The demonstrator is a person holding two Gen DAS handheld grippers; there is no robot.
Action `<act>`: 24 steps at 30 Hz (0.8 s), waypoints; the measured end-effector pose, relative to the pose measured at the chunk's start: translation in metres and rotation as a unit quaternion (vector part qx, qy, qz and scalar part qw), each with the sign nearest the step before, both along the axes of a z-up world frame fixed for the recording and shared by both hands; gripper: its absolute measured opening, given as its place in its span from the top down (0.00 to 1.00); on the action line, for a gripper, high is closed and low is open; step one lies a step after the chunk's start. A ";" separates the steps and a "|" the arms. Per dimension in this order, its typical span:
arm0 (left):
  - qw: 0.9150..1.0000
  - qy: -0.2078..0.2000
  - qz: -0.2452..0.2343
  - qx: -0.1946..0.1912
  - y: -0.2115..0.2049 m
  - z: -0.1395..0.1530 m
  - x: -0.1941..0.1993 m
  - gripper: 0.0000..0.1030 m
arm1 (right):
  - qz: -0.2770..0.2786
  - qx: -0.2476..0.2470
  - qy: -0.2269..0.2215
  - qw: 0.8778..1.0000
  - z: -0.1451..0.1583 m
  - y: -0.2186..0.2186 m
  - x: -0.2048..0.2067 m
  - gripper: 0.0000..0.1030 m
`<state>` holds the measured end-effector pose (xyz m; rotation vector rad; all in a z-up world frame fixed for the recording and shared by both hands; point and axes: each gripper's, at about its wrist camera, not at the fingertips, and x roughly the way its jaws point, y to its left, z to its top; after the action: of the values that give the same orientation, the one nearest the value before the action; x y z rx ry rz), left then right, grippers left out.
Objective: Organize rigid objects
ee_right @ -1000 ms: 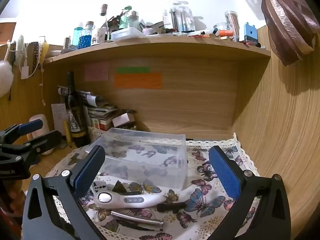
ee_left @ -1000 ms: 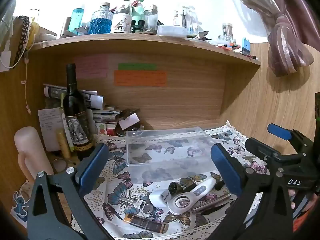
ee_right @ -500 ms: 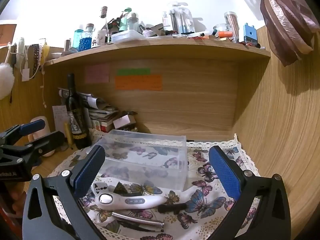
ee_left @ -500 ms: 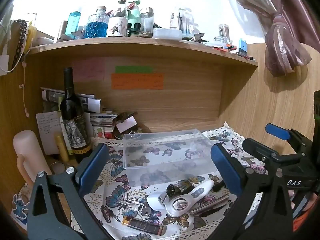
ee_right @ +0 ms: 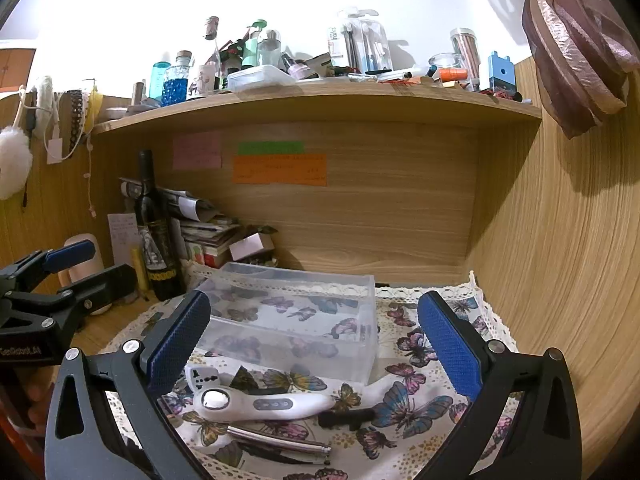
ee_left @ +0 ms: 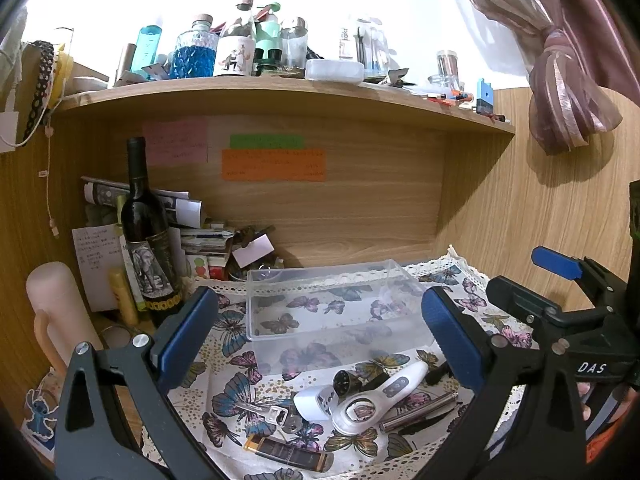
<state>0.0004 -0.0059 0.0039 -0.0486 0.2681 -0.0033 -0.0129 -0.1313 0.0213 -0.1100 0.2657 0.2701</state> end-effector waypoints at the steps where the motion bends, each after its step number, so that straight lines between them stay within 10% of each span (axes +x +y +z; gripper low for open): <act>1: 1.000 0.000 0.000 -0.001 0.000 0.000 0.000 0.00 | 0.000 0.000 0.000 1.000 0.000 0.000 0.000 0.00; 24: 1.000 0.000 -0.002 0.000 0.000 0.001 -0.001 0.00 | 0.002 0.005 -0.005 1.000 0.003 0.003 -0.003 0.00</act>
<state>-0.0011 -0.0061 0.0045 -0.0483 0.2678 -0.0066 -0.0160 -0.1279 0.0239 -0.1022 0.2532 0.2755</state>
